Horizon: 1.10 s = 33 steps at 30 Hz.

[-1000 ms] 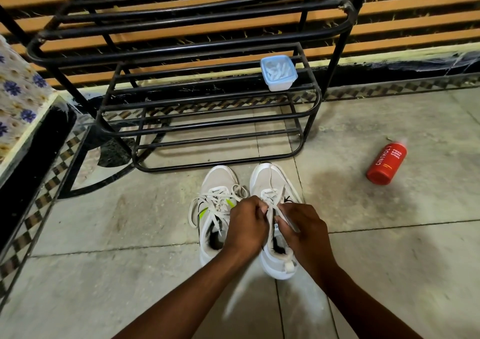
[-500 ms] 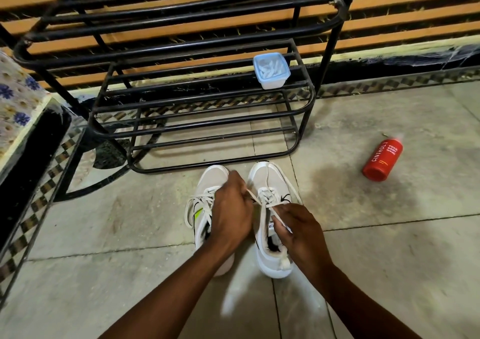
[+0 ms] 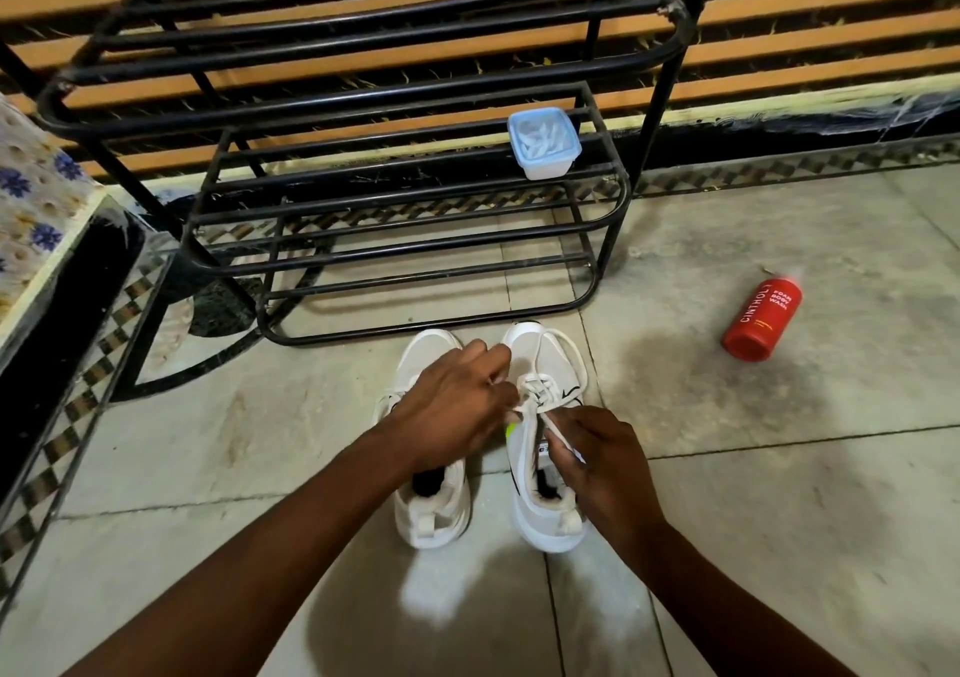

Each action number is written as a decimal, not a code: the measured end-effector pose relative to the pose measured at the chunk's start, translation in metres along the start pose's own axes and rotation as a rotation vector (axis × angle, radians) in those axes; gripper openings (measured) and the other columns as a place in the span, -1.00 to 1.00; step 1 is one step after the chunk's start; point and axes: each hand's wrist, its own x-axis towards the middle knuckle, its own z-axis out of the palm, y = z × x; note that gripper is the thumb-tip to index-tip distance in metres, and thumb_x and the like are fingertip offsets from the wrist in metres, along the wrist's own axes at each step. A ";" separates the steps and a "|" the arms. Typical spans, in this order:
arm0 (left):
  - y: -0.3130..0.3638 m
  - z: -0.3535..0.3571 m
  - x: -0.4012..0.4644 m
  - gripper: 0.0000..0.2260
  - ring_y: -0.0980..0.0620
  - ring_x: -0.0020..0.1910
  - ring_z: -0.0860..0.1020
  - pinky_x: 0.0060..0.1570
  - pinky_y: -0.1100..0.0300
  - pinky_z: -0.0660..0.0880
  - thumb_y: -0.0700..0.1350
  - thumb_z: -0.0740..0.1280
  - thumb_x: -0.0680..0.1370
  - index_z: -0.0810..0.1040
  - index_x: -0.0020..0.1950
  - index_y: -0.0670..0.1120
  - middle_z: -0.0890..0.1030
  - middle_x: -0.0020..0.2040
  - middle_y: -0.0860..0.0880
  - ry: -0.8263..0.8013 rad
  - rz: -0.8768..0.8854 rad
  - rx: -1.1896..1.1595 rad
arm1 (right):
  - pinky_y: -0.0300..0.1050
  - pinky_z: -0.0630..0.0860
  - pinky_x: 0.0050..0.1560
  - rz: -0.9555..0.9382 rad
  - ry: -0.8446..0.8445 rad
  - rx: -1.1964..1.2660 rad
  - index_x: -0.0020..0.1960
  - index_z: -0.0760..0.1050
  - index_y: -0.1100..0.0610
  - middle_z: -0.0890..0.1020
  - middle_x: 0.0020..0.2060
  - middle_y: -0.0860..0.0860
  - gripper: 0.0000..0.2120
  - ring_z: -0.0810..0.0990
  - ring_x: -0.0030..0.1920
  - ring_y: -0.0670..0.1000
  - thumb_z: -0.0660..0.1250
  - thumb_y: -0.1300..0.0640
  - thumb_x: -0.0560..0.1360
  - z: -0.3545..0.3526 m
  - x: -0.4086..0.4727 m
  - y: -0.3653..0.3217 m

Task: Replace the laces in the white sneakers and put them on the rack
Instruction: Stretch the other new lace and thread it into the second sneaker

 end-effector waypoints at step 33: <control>0.018 -0.002 -0.002 -0.91 -0.03 0.13 0.60 0.08 -0.02 0.46 -0.16 0.30 0.67 0.55 -0.02 -0.10 0.63 0.20 0.05 0.405 -0.519 -0.804 | 0.03 0.58 -0.08 0.051 -0.001 -0.045 0.21 0.65 0.05 0.65 0.05 -0.06 -0.71 0.64 0.03 0.03 0.26 -0.02 0.61 0.004 -0.006 0.004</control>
